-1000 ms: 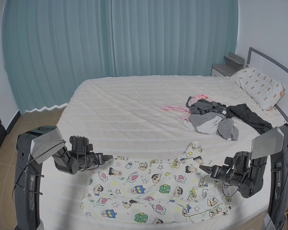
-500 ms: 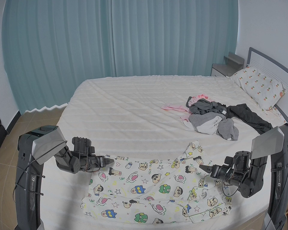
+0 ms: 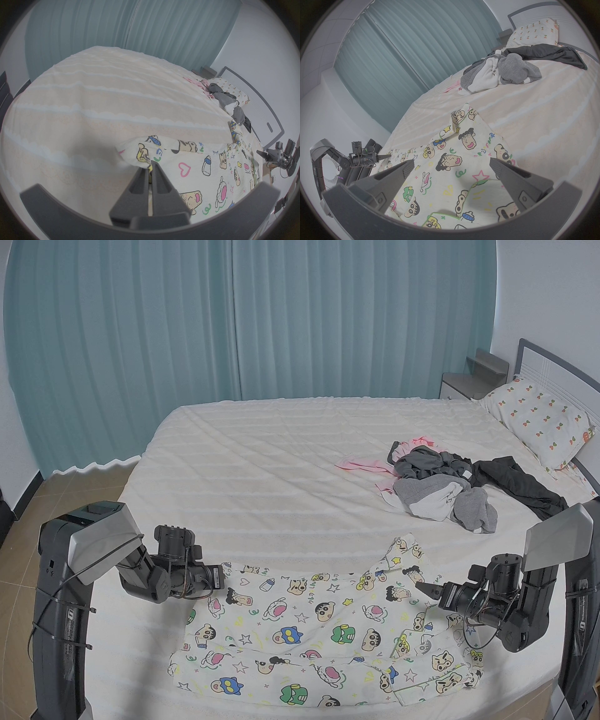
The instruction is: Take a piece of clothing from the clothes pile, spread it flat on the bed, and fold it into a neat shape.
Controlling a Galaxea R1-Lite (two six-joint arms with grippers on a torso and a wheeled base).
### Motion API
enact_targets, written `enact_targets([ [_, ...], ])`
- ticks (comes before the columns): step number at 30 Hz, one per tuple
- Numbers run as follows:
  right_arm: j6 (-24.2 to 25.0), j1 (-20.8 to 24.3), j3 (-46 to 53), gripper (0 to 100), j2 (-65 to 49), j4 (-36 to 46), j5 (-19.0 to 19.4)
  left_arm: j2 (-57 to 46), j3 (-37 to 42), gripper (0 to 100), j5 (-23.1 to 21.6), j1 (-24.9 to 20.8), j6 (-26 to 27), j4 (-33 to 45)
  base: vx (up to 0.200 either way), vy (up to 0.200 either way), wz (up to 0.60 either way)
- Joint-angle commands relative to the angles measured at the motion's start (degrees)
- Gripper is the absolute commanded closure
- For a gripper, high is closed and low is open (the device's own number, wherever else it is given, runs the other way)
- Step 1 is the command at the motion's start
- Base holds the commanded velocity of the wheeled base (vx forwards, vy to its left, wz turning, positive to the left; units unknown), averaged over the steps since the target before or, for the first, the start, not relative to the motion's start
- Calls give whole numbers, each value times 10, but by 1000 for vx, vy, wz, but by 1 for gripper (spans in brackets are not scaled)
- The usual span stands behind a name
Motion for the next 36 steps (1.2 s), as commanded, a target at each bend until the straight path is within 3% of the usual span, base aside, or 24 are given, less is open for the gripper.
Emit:
enact_targets([
  [1, -1, -8, -21, 0, 0, -5, -7, -21, 30, 100, 10, 7, -1, -18, 0, 0, 0],
  [5, -1, -18, -44, 0, 8, 1, -10, -27, 51, 100, 21, 7, -1, -48, 0, 0, 0],
  [6, -2, -33, -80, 0, 15, 40, -11, -27, 67, 100, 43, 6, -3, -90, 0, 0, 0],
  [10, -4, -55, -137, 0, 13, 107, -11, -27, 86, 100, 66, 4, -4, -127, 0, 0, 0],
  [11, -5, -56, -176, 0, 19, 157, -12, -27, 96, 100, 68, 0, -3, -136, 0, 0, 0],
  [19, -6, -33, -312, 0, 73, 291, -13, -28, 101, 100, 71, -6, -3, -140, 0, 0, 0],
  [32, -15, -9, -383, 0, 83, 419, -11, -27, 101, 100, 91, -6, -4, -140, 0, 0, 0],
  [33, -15, -11, -386, 100, 81, 428, -11, -27, 101, 100, 91, -6, -4, -140, 0, 0, 0],
  [36, -12, -11, -398, 100, 80, 448, -11, -27, 101, 100, 91, -6, -4, -140, 0, 0, 0],
])
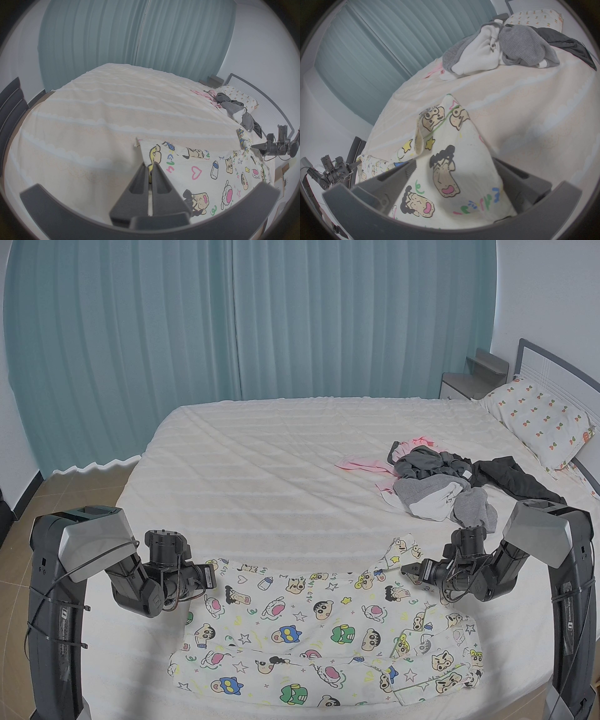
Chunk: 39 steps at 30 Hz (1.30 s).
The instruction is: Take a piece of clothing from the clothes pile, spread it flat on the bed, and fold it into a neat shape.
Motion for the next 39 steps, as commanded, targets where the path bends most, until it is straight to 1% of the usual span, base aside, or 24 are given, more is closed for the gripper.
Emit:
enact_targets([
  [1, 1, -1, -16, 100, 0, 12, 2, -1, 0, 100, 0, 0, 0, 0, 0, 0, 0],
  [9, 3, -3, -37, 100, 5, 18, 1, -3, 5, 100, 0, 0, 0, 0, 0, 0, 0],
  [16, 10, -5, 3, 100, -19, -5, 3, -34, 32, 100, -1, 0, 0, -3, 0, 0, 0],
  [17, 11, -5, 28, 100, -29, -40, 9, -45, 39, 100, 1, 0, -1, -8, 0, 0, 0],
  [21, 11, -6, 48, 100, -28, -121, 9, -66, 63, 100, 1, 1, -7, -21, 0, 0, 0],
  [23, 11, -7, 60, 100, -29, -144, 10, -70, 71, 100, 1, 1, -11, -23, 0, 0, 0],
  [27, 11, -8, 82, 100, -42, -157, 23, -73, 76, 100, 3, 3, -11, -23, 0, 0, 0],
  [29, 11, -9, 86, 100, -45, -160, 25, -74, 76, 100, 11, 4, -11, -23, 0, 0, 0],
  [30, 11, -13, 94, 100, -48, -170, 27, -73, 75, 100, 27, 3, -12, -25, 0, 0, 0],
  [31, 11, -13, 97, 100, -48, -172, 27, -74, 75, 100, 30, 3, -12, -26, 0, 0, 0],
  [39, 10, -17, 136, 100, -50, -222, 28, -74, 92, 100, 33, 3, -11, -53, 0, 0, 0],
])
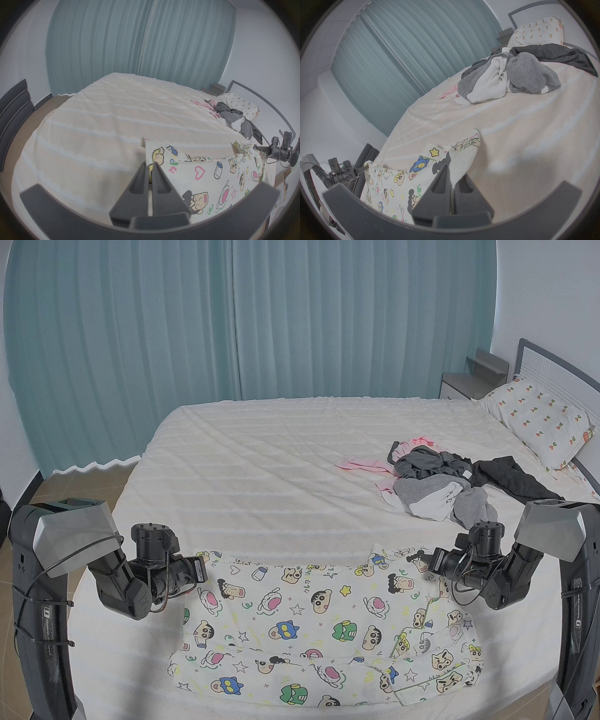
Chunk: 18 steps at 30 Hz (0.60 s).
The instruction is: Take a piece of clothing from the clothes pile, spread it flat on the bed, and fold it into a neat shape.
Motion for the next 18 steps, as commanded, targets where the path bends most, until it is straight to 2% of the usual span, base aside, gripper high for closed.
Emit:
enact_targets([
  [1, -1, -1, 20, 100, -4, -14, 0, -4, 11, 100, 1, 0, 1, -10, 0, 0, 0],
  [14, -12, 4, 81, 100, -27, -88, -1, -16, 51, 100, 0, 0, 1, -49, 0, 0, 0],
  [18, -46, 3, 116, 100, -32, -110, -1, -17, 68, 100, 1, 1, 1, -71, 0, 0, 0],
])
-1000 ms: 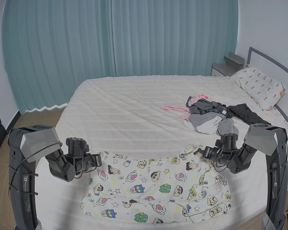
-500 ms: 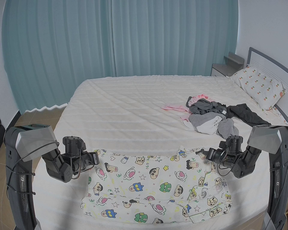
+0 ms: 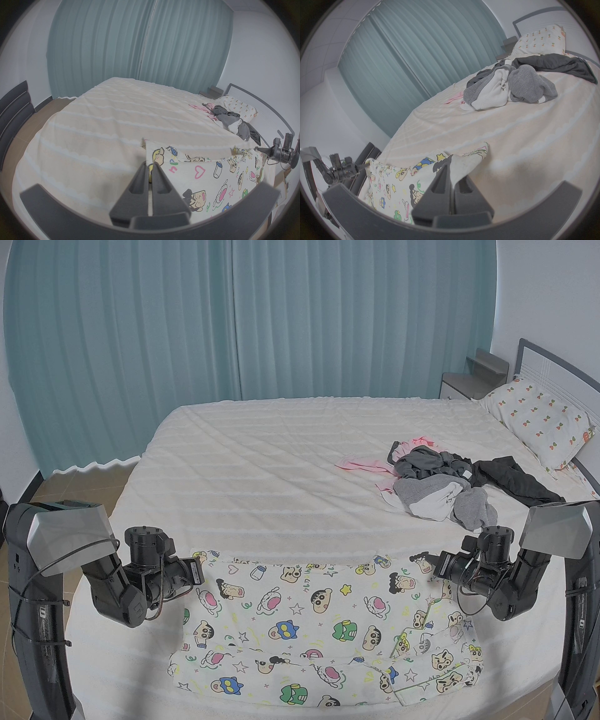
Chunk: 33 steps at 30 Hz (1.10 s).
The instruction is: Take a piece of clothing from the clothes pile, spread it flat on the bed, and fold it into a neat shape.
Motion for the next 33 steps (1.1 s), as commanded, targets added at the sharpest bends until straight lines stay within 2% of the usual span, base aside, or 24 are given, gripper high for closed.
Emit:
enact_targets([
  [1, -18, 0, 32, 100, -8, -15, 0, -3, 17, 100, 0, 1, 0, -8, 0, 0, 0],
  [13, -28, 7, 137, 100, -35, -126, 1, -17, 100, 100, -2, 5, 8, -90, 0, 0, 0],
  [17, -32, 7, 177, 100, -54, -131, 10, -26, 135, 100, -5, 5, 10, -121, 0, 0, 0],
  [20, -37, 6, 211, 100, -67, -131, 35, -28, 180, 100, -8, 4, 14, -161, 0, 0, 0],
  [24, -64, 4, 231, 100, -63, -131, 39, -24, 220, 100, -9, 4, 21, -208, 0, 0, 0],
  [29, -68, 3, 256, 100, -67, -131, 41, -15, 267, 100, -18, 2, 22, -252, 0, 0, 0],
  [33, -73, 1, 272, 100, -68, -131, 41, -17, 298, 100, -35, 1, 23, -252, 0, 0, 0],
])
